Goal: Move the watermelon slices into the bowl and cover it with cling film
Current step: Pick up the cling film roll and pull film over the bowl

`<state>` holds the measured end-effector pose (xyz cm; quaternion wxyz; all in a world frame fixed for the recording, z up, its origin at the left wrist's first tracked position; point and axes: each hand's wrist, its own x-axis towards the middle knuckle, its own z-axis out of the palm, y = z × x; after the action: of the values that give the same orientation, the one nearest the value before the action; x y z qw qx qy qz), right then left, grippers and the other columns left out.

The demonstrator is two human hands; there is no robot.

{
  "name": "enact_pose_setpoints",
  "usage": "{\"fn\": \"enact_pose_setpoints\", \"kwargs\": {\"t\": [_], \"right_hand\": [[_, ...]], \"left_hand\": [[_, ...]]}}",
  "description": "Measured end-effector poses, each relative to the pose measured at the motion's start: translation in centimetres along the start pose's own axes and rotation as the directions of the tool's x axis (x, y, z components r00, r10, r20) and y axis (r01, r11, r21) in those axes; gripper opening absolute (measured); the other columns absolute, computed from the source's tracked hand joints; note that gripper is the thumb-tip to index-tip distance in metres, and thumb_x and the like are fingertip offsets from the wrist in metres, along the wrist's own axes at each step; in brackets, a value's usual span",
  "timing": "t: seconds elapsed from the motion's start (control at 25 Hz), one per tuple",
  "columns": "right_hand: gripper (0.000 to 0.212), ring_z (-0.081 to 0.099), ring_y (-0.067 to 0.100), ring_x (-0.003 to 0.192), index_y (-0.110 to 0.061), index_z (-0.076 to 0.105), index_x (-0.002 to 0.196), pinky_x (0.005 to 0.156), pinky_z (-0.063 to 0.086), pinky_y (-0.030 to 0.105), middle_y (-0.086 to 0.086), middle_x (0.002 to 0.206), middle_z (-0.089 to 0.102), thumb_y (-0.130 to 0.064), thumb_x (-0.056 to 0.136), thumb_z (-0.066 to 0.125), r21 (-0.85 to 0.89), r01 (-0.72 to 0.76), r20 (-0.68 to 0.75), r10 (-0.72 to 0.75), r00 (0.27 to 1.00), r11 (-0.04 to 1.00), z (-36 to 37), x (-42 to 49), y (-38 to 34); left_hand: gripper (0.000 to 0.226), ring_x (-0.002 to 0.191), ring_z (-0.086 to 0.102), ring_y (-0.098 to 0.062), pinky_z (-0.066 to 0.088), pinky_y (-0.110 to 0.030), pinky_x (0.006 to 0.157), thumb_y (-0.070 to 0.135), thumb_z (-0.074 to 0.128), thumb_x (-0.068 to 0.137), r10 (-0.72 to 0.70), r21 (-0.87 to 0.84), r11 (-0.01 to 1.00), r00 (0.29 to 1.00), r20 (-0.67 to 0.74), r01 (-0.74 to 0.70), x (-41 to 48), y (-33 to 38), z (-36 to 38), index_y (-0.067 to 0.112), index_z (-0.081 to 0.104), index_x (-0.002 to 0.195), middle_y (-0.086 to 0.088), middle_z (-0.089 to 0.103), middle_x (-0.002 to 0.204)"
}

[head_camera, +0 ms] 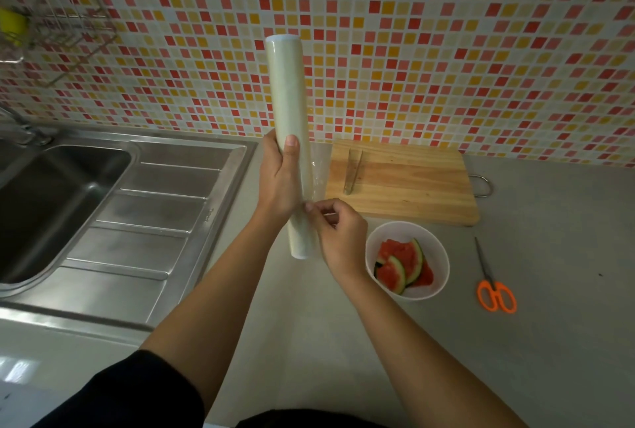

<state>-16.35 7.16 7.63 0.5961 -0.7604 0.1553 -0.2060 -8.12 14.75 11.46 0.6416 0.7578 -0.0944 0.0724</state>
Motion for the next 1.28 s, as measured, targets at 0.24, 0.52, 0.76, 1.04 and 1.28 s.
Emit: {"fn": "enact_pose_setpoints", "kwargs": {"t": [0.24,0.52,0.76,1.04,1.28], "right_hand": [[0.015,0.059,0.016,0.073,-0.006,0.062,0.085,0.070,0.047,0.032,0.005,0.078,0.065,-0.019,0.089,0.056,-0.064,0.023,0.046,-0.020,0.999,0.998,-0.6,0.3,0.8],[0.006,0.063,-0.005,0.071,-0.026,0.068,0.084,0.064,0.048,0.008,-0.019,0.077,0.066,-0.031,0.080,0.068,0.126,-0.065,-0.050,0.072,0.996,0.990,0.3,0.3,-1.0],[0.016,0.061,0.016,0.077,-0.009,0.068,0.086,0.072,0.048,0.027,0.005,0.085,0.069,-0.023,0.087,0.060,-0.018,0.010,-0.046,-0.011,0.999,1.000,-0.4,1.3,-1.4],[0.018,0.056,0.021,0.082,-0.007,0.056,0.095,0.067,0.033,0.023,0.008,0.093,0.065,-0.019,0.095,0.044,-0.239,-0.052,0.003,0.054,0.999,0.970,-0.6,2.2,-1.6],[0.019,0.057,-0.003,0.065,-0.011,0.067,0.093,0.062,0.045,0.009,-0.007,0.075,0.065,-0.024,0.080,0.069,0.009,-0.094,0.023,0.094,0.995,0.996,-0.8,1.0,-1.4]], "left_hand": [[0.038,0.068,0.051,0.018,0.039,-0.002,0.056,0.043,0.030,0.099,-0.004,0.000,1.000,0.998,-0.057,0.004,1.0,0.0,-1.1,0.010,0.039,0.116,0.010,0.050,0.089],[0.044,0.074,0.051,0.017,0.041,-0.004,0.063,0.043,0.031,0.095,0.031,-0.037,0.999,0.993,-0.115,-0.035,-0.1,0.2,0.3,0.006,0.040,0.117,0.009,0.050,0.091],[0.043,0.074,0.052,0.016,0.040,-0.004,0.062,0.046,0.029,0.095,-0.028,-0.115,0.993,0.981,-0.194,0.006,-0.6,-0.2,0.8,0.012,0.038,0.120,0.010,0.051,0.093],[0.044,0.076,0.051,0.017,0.040,-0.003,0.062,0.042,0.030,0.096,0.038,-0.017,0.999,0.988,-0.152,-0.041,-0.2,0.5,0.9,0.007,0.039,0.122,0.011,0.050,0.092],[0.035,0.077,0.052,0.011,0.041,-0.005,0.062,0.044,0.030,0.096,0.039,-0.031,0.999,0.984,-0.171,-0.045,0.2,1.0,0.7,0.017,0.036,0.117,0.009,0.051,0.093]]}}
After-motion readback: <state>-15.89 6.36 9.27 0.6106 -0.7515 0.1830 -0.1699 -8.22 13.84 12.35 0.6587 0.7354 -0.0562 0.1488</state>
